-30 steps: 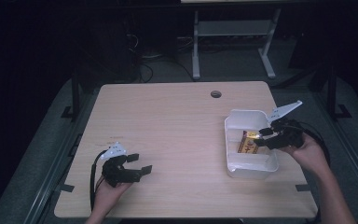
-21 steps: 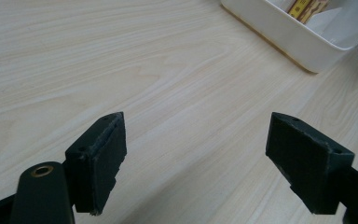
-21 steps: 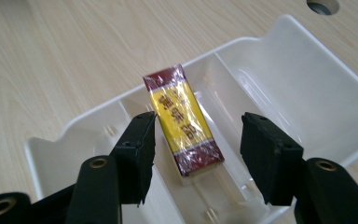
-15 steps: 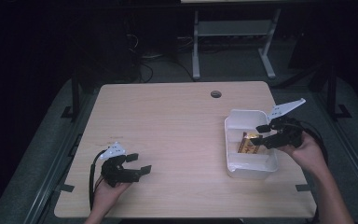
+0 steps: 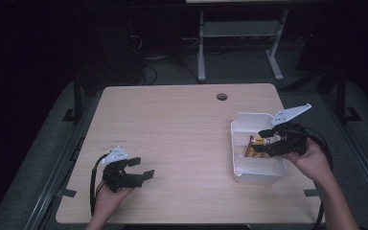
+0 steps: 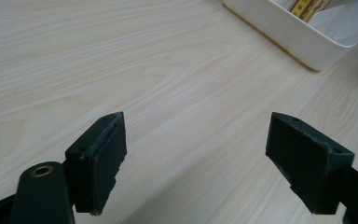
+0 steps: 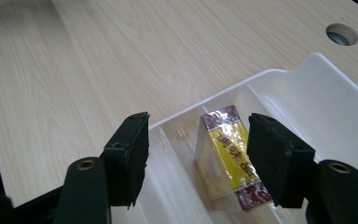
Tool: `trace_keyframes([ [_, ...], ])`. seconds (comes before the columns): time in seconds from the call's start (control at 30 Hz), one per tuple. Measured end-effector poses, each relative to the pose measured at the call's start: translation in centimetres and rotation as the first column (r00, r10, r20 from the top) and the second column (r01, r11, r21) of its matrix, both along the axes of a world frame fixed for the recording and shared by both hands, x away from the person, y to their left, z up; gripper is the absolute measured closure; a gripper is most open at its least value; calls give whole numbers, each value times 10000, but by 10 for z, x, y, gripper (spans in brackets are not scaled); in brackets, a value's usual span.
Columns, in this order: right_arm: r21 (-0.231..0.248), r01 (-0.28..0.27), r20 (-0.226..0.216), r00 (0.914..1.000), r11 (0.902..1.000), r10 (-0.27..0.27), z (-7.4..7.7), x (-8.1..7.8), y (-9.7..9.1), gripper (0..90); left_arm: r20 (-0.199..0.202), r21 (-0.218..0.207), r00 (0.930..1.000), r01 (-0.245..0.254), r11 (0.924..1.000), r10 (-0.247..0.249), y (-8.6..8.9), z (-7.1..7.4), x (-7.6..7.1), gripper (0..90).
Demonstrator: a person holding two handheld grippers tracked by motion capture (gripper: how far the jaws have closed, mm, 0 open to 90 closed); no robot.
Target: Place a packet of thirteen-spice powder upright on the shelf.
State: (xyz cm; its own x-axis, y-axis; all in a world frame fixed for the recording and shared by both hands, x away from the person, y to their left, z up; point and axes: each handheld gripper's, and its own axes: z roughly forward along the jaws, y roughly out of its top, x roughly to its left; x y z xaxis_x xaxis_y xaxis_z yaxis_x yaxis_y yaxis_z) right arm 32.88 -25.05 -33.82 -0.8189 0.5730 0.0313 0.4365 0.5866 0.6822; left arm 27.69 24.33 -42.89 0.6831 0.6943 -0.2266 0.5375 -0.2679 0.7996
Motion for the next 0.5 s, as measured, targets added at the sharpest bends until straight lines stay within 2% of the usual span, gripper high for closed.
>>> trace_keyframes([
  [0.13, -91, -156, 119, 9998, 9998, 157, 2, -8, 9, 357, -9, -25, 10000, -17, 10000, 17, 0, 0, 0, 199],
  [0.5, 151, -338, 202, 9992, 9993, 335, -3, -19, 26, 343, 35, 16, 10000, 11, 10000, -12, 1, 1, 0, 201],
])
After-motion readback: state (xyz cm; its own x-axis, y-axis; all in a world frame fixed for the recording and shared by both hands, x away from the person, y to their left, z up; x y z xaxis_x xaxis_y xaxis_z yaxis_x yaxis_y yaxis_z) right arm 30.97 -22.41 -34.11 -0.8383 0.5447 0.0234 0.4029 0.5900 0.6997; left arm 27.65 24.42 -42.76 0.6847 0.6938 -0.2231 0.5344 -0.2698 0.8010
